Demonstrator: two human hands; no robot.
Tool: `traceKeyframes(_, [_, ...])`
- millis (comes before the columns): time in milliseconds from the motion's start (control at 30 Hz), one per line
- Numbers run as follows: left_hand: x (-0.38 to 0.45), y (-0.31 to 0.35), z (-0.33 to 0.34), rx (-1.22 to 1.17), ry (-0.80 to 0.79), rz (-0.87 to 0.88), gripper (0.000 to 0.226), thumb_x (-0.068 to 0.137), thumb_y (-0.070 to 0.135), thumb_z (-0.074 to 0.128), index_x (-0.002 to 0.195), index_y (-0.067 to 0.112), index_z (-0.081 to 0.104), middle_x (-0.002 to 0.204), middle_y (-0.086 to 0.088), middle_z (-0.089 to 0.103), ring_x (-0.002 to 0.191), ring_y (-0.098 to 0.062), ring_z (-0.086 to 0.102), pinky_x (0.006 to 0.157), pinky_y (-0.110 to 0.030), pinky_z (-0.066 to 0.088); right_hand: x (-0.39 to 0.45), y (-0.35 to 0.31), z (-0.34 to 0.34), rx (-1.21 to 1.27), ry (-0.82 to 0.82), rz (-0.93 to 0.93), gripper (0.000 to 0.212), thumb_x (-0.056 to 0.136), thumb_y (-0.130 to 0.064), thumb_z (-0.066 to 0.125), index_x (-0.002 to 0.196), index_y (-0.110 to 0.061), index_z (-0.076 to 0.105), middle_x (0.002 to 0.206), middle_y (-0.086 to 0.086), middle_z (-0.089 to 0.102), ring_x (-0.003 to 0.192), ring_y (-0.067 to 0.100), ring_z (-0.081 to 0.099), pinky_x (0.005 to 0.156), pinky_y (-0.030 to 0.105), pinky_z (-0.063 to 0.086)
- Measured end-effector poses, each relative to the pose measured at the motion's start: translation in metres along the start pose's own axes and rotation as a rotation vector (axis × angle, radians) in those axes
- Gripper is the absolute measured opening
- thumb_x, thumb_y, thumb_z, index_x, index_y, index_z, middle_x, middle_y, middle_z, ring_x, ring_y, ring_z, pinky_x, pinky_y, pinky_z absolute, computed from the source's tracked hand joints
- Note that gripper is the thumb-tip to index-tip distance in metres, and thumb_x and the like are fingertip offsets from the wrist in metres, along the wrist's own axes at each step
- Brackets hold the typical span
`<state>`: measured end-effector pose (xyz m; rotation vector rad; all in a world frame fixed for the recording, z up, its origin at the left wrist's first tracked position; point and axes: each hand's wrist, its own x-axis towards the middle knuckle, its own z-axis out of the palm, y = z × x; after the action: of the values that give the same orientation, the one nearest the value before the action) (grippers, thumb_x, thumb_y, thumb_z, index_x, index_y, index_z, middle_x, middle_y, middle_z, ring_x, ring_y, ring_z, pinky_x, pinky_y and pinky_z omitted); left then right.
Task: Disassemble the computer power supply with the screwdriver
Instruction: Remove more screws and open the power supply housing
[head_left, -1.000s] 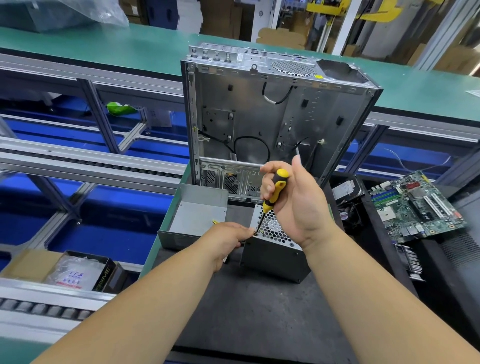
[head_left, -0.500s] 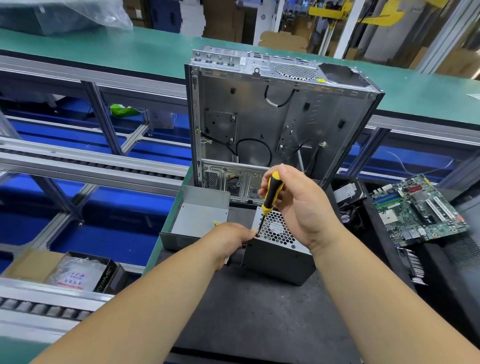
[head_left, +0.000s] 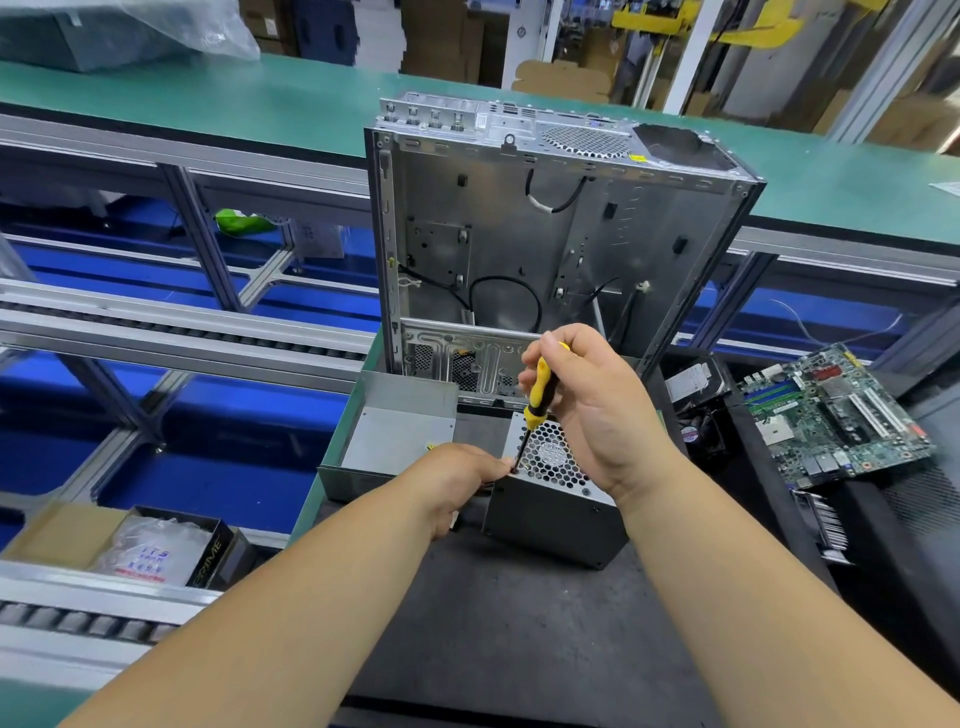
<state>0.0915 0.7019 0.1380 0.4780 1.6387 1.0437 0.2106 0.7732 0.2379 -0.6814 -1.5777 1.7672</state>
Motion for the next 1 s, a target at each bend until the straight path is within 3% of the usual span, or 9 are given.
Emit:
traceKeyframes(67, [0.0011,-0.0011,-0.0008,-0.006,0.004,0.004,0.016,0.09,0.028,0.07,0.094,0.013,0.067,0.133,-0.017,0.06,0.132,-0.032,0.048,0.11,-0.046,0.03,0.0002,-0.001,-0.0013,-0.033,0.007,0.004,0.022,0.085,-0.038,0.061,0.089,-0.016,0.063,0.079,-0.001,0.06,0.079,0.016,0.057,0.072,0.032,0.046])
traceKeyframes(167, [0.0021,-0.0029,-0.0007,-0.02,-0.003,0.021,0.037,0.091,0.03,0.069,0.116,0.002,0.065,0.137,-0.02,0.056,0.135,-0.034,0.044,0.113,-0.05,0.029,0.0015,-0.0006,-0.0038,-0.019,0.029,-0.007,0.023,0.094,-0.034,0.057,0.085,-0.023,0.075,0.084,0.0,0.062,0.083,0.02,0.057,0.076,0.034,0.047])
traceKeyframes(267, [0.0021,-0.0035,-0.0013,-0.014,-0.011,0.032,0.044,0.091,0.031,0.068,0.122,0.001,0.062,0.139,-0.021,0.054,0.136,-0.036,0.043,0.113,-0.052,0.028,0.0024,0.0005,-0.004,-0.002,0.038,-0.02,0.033,0.105,-0.027,0.046,0.095,-0.022,0.076,0.083,0.0,0.066,0.085,0.02,0.059,0.077,0.035,0.048])
traceKeyframes(400, [0.0019,-0.0036,-0.0015,-0.011,-0.018,0.037,0.044,0.092,0.031,0.068,0.123,0.001,0.061,0.139,-0.021,0.054,0.136,-0.035,0.043,0.113,-0.052,0.028,0.0064,0.0023,-0.0015,0.077,0.072,0.02,0.031,0.108,-0.026,0.037,0.106,-0.015,0.066,0.079,0.001,0.065,0.081,0.021,0.059,0.079,0.038,0.044])
traceKeyframes(533, [0.0008,-0.0034,-0.0009,-0.007,-0.01,0.041,0.043,0.091,0.031,0.068,0.122,0.001,0.061,0.14,-0.022,0.052,0.136,-0.037,0.042,0.112,-0.053,0.029,0.0077,0.0036,0.0041,0.24,0.059,0.058,0.03,0.1,-0.04,0.045,0.101,-0.014,0.059,0.075,-0.001,0.06,0.07,0.014,0.055,0.078,0.034,0.042])
traceKeyframes(667, [-0.0002,-0.003,-0.0007,-0.002,0.001,0.042,0.039,0.091,0.03,0.069,0.118,0.003,0.064,0.138,-0.02,0.055,0.135,-0.035,0.044,0.111,-0.051,0.031,0.0048,0.0082,0.0028,0.125,0.018,-0.001,0.018,0.09,-0.035,0.059,0.091,-0.017,0.055,0.078,-0.004,0.063,0.073,0.014,0.057,0.076,0.033,0.043])
traceKeyframes(800, [-0.0009,-0.0023,-0.0004,-0.008,-0.005,0.033,0.038,0.091,0.03,0.069,0.117,0.003,0.064,0.137,-0.02,0.056,0.133,-0.036,0.046,0.111,-0.05,0.032,0.0053,0.0069,0.0004,0.084,0.023,0.001,0.022,0.088,-0.035,0.061,0.093,-0.014,0.056,0.082,-0.004,0.066,0.079,0.017,0.062,0.075,0.033,0.047])
traceKeyframes(1000, [0.0002,-0.0042,-0.0011,-0.015,-0.01,0.032,0.035,0.09,0.03,0.069,0.115,0.005,0.066,0.136,-0.019,0.057,0.133,-0.033,0.047,0.11,-0.048,0.032,0.0049,0.0048,-0.0014,0.08,0.055,0.009,0.021,0.103,-0.025,0.05,0.095,-0.012,0.063,0.081,-0.001,0.066,0.08,0.018,0.062,0.073,0.03,0.049])
